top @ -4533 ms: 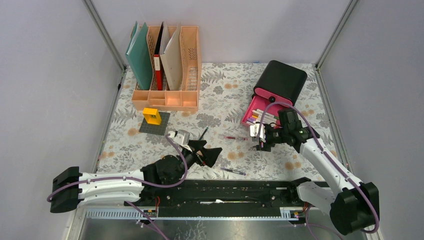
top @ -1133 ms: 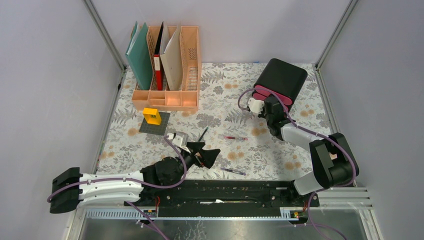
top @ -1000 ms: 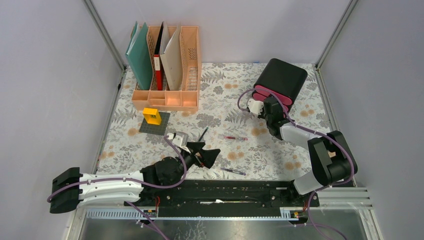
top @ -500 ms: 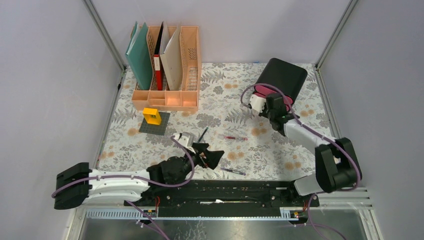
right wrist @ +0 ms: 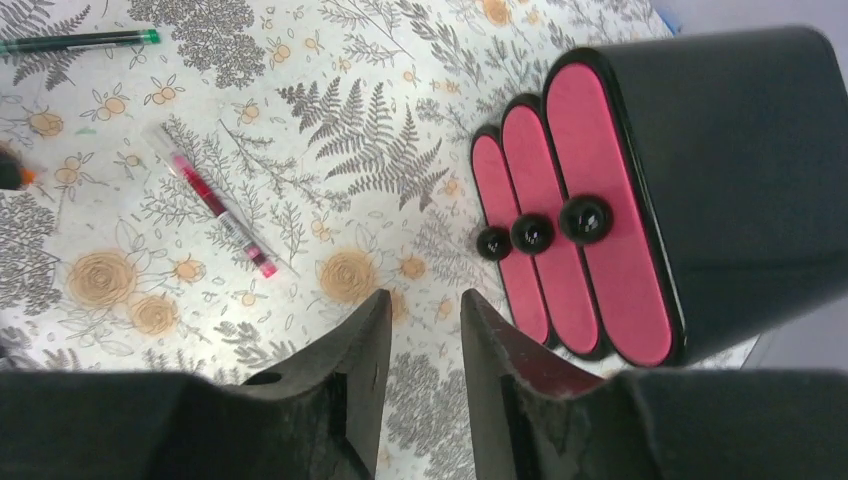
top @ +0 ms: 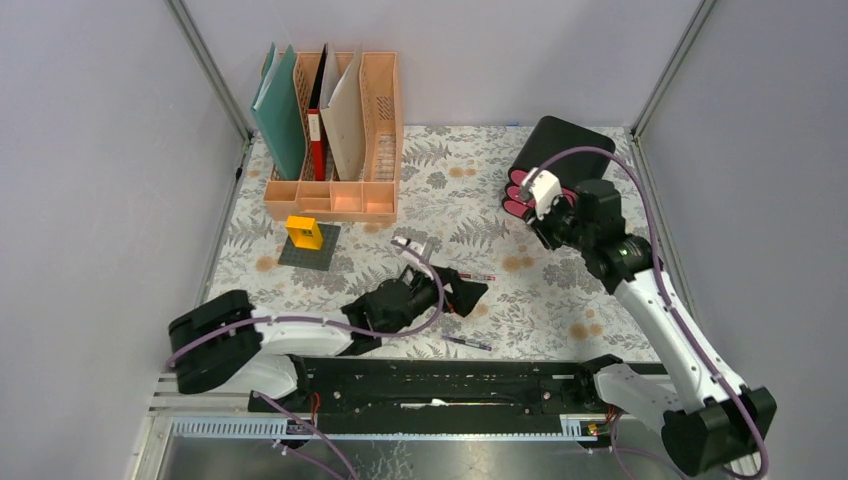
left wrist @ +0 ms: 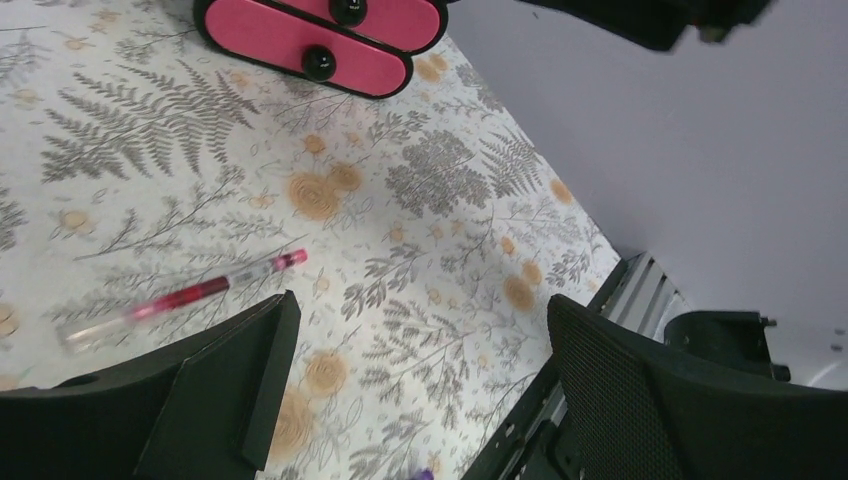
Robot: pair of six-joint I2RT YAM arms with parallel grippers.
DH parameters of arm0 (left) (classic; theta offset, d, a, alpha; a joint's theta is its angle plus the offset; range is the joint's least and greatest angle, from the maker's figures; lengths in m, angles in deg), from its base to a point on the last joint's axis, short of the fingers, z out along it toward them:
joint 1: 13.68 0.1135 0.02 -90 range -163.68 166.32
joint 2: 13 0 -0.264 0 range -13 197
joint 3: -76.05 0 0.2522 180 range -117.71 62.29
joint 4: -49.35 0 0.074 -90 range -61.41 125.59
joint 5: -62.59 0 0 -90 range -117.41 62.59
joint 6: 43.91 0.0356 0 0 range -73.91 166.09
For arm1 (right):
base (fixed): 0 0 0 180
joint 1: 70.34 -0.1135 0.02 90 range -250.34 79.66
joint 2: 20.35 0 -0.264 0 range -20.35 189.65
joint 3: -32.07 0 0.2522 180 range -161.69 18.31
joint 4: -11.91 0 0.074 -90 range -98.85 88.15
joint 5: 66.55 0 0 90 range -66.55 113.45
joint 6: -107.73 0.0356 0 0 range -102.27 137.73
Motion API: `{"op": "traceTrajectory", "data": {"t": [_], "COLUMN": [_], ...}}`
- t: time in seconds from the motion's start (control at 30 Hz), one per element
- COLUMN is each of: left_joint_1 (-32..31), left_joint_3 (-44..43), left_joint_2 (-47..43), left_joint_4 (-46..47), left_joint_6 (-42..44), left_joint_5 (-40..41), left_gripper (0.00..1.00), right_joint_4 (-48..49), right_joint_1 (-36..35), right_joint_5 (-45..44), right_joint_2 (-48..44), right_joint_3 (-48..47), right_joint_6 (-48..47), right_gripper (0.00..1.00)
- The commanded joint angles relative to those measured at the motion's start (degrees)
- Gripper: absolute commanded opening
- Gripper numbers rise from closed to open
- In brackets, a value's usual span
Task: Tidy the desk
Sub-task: Open the drawer in the storage box.
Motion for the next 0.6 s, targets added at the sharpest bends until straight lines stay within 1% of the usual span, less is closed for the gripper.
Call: {"op": "traceTrajectory", "data": {"t": [0.0, 0.07, 0.13, 0.2, 0.33, 0.37, 0.47, 0.57], "left_joint_1": [4.1, 6.2, 8.4, 10.6, 14.2, 14.7, 16.0, 16.9], "left_joint_3": [-5.2, -7.6, -10.4, -13.5, -20.2, -22.1, -28.2, -35.4], "left_joint_2": [6.7, 10.6, 15.1, 19.7, 29.1, 31.4, 38.0, 45.2], "left_joint_4": [8.4, 9.4, 10.8, 11.9, 13.8, 13.8, 12.5, 10.9], "left_joint_6": [-4.3, -6.2, -8.6, -11.7, -17.5, -18.5, -21.2, -23.7], "left_joint_5": [-10.5, -13.3, -16.3, -20.2, -25.6, -26.2, -27.0, -27.4], "left_gripper": [0.99, 0.99, 0.99, 0.99, 0.98, 0.97, 0.96, 0.93], "right_joint_4": [1.6, 3.6, 5.2, 6.8, 10.4, 11.3, 13.5, 14.3], "right_joint_1": [3.2, 4.4, 5.2, 5.6, 6.1, 6.3, 6.6, 6.7], "right_joint_5": [6.6, 7.0, 6.3, 4.4, -1.6, -2.5, -4.0, -4.7], "right_joint_2": [-5.4, -7.2, -8.6, -9.8, -12.1, -12.8, -14.5, -15.3], "right_joint_3": [3.8, 5.7, 6.7, 7.3, 8.6, 9.2, 10.0, 10.3], "right_joint_6": [7.4, 8.4, 8.9, 9.3, 11.2, 11.8, 13.4, 14.1], "right_gripper": [0.42, 0.48, 0.49, 0.53, 0.72, 0.75, 0.78, 0.79]}}
